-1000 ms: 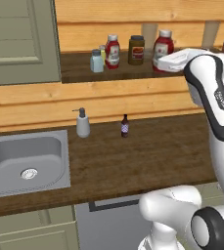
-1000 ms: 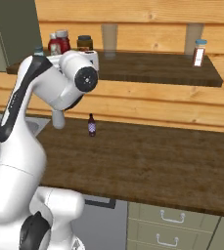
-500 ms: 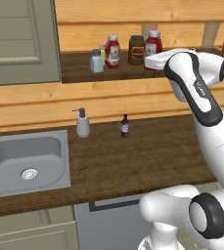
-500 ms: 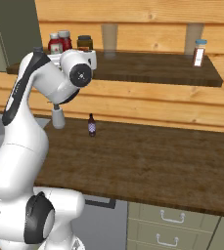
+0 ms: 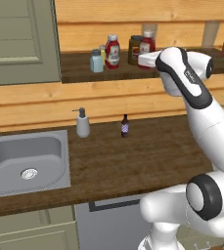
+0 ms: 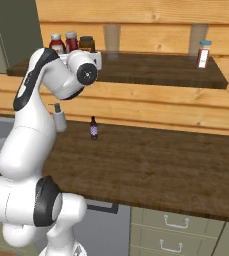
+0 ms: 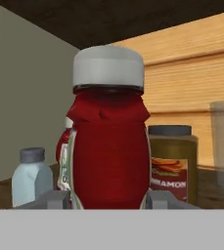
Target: Put the shaker and condiment bottle from the counter next to their counterparts in the cabinet.
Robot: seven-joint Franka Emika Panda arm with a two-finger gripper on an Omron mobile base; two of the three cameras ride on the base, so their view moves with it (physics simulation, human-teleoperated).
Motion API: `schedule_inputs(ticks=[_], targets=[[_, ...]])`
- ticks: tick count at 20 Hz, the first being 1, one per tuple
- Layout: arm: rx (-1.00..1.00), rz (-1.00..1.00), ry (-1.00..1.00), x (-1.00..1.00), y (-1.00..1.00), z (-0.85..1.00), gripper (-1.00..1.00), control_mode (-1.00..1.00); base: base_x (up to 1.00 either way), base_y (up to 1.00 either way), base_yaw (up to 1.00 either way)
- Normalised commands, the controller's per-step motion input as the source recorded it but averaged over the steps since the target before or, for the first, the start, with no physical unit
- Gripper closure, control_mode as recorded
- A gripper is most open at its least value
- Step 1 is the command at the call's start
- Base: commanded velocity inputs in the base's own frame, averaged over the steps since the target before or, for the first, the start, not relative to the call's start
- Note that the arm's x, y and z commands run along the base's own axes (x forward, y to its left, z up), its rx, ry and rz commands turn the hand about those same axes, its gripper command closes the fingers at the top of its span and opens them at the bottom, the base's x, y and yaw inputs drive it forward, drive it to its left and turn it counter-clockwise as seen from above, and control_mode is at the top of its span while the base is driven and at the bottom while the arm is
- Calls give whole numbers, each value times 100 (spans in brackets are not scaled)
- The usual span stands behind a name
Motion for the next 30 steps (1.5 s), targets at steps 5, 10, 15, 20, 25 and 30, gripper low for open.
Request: schedule_inputs(ticks=[5, 10, 15, 20, 25, 30], targets=[[4, 0, 15, 47, 0, -5, 100, -100, 0, 0, 0], [1, 0, 5, 47, 2, 0, 100, -100, 0, 0, 0], [0, 0, -7, 21, 5, -12, 100, -100, 0, 0, 0], [0, 5, -13, 19, 20, -31, 100, -100, 0, 0, 0], [0, 4, -3, 22, 7, -19, 100, -100, 0, 0, 0], [1, 0, 0, 21, 0, -14, 100, -100, 0, 0, 0]])
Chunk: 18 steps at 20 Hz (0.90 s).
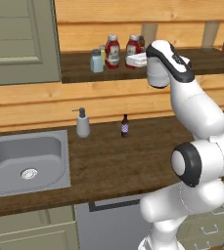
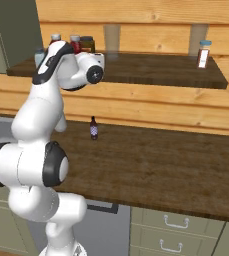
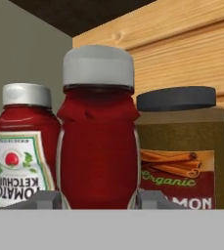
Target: Put the shaker and condiment bottle from the counter next to their counterparts in the cabinet.
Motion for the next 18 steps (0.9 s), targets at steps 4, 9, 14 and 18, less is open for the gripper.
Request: schedule_inputs(ticks=[4, 9, 14, 18], targets=[[0, 0, 0, 20, 0, -16, 100, -100, 0, 0, 0], [0, 0, 2, 32, 2, -18, 100, -100, 0, 0, 0], [0, 0, 6, 54, 13, -19, 100, -100, 0, 0, 0], [0, 0, 0, 43, 12, -30, -100, -100, 0, 0, 0]])
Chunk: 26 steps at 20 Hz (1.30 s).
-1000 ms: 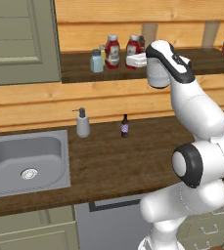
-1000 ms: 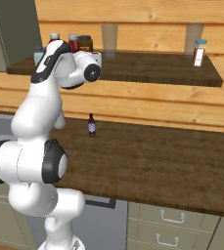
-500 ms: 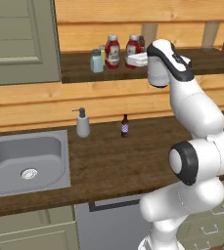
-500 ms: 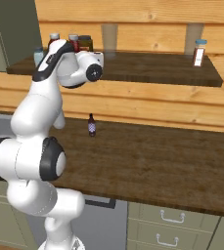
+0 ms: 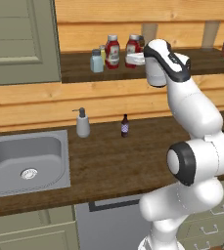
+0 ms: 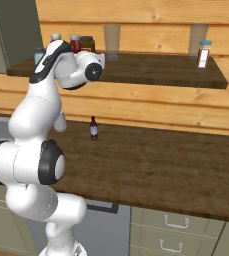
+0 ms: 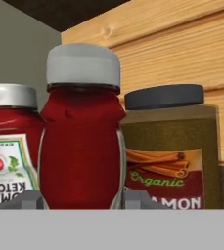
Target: Put the shaker and condiment bottle from the counter next to their counterparts in the cabinet.
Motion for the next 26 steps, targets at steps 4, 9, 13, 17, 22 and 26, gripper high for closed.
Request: schedule_inputs(ticks=[4, 9, 13, 17, 22, 26], targets=[[0, 0, 0, 12, 3, -28, -100, -100, 0, 0, 0], [0, 1, 0, 4, -28, 6, -100, -100, 0, 0, 0], [0, 0, 0, -1, -56, 9, -100, -100, 0, 0, 0], [0, 0, 0, -16, -58, 0, -100, -100, 0, 0, 0], [1, 3, 0, -3, -13, 0, -100, -100, 0, 0, 0], [2, 12, 1, 19, 4, 0, -100, -100, 0, 0, 0]])
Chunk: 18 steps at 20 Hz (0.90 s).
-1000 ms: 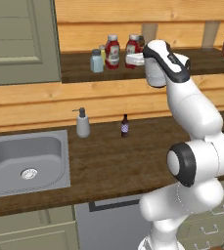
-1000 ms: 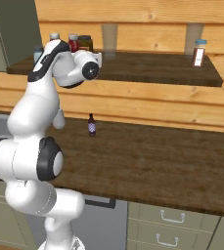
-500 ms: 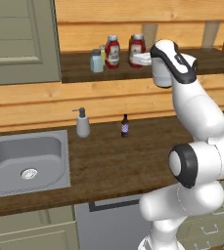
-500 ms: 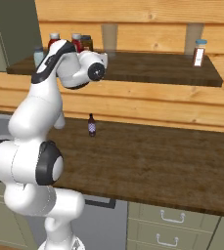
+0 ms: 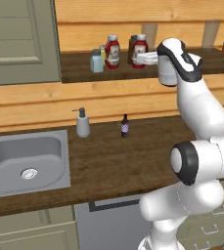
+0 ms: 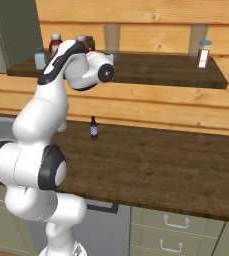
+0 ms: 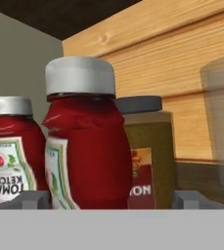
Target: Put the shaker and condiment bottle from the counter next to their counterparts in the cabinet.
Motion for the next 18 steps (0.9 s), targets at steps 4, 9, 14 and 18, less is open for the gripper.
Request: schedule_inputs(ticks=[4, 9, 14, 18], targets=[[10, 6, 0, -21, -27, 17, -100, -100, 0, 0, 0], [13, 1, -2, -78, -51, 13, -100, -100, 0, 0, 0], [13, 0, -12, -89, -47, 19, -100, -100, 0, 0, 0], [14, 0, -2, -100, -63, 48, -100, -100, 0, 0, 0]])
